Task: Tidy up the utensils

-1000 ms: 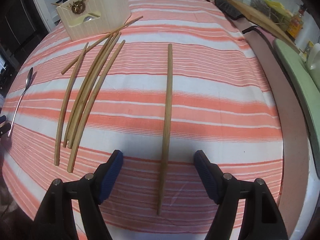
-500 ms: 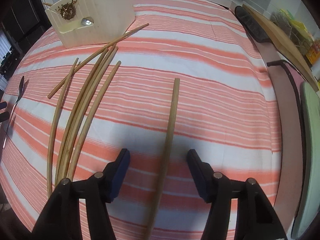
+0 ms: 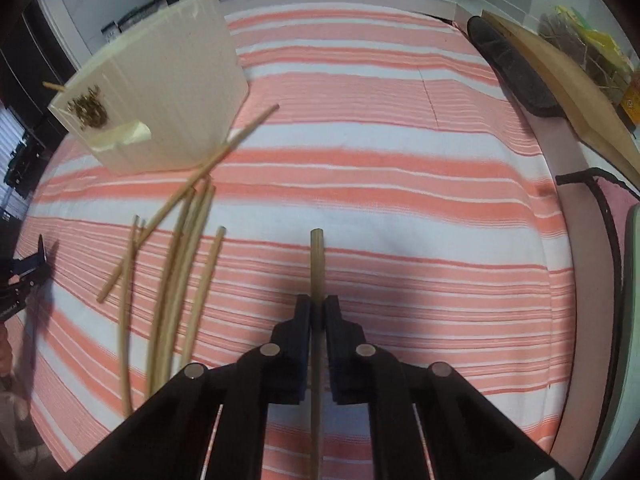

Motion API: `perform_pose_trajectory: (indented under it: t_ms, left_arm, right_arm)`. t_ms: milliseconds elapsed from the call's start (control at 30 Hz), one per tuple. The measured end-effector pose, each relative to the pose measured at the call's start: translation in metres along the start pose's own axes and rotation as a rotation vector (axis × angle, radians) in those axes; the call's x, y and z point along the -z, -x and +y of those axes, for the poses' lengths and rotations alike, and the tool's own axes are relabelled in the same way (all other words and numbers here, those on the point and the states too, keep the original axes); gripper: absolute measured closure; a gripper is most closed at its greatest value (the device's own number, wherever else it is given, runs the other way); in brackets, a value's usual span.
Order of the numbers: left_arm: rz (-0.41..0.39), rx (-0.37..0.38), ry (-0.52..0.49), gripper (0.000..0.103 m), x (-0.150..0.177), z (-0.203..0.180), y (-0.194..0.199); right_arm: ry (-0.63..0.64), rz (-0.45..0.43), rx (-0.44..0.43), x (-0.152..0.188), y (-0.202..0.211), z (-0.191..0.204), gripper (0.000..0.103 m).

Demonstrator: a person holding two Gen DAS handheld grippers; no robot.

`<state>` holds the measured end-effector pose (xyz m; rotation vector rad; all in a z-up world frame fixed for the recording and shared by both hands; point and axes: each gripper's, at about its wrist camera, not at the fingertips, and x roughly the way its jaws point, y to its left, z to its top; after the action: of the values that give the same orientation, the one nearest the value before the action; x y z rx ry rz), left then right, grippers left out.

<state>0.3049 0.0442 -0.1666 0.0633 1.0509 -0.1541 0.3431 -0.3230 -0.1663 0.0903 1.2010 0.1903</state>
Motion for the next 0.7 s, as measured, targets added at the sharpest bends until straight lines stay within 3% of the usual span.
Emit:
perform_pose_trajectory:
  t_ms: [167, 267, 433, 700]
  left_arm:
    - [-0.163, 0.085, 0.011, 0.062, 0.006, 0.004, 0.073]
    - [-0.235, 0.119, 0.005, 0.062, 0.009, 0.002, 0.105]
    - [-0.283, 0.158, 0.007, 0.062, 0.005, 0.001, 0.127]
    - [-0.308, 0.197, 0.039, 0.063, -0.010, 0.005, 0.139]
  right_arm:
    - [0.033, -0.186, -0.098, 0.019, 0.084, 0.029, 0.095]
    - [0.075, -0.290, -0.099, 0.030, 0.127, 0.046, 0.095]
    - [0.121, -0.400, -0.073, 0.044, 0.164, 0.065, 0.095]
    - [0.144, -0.532, -0.069, 0.034, 0.187, 0.077, 0.095]
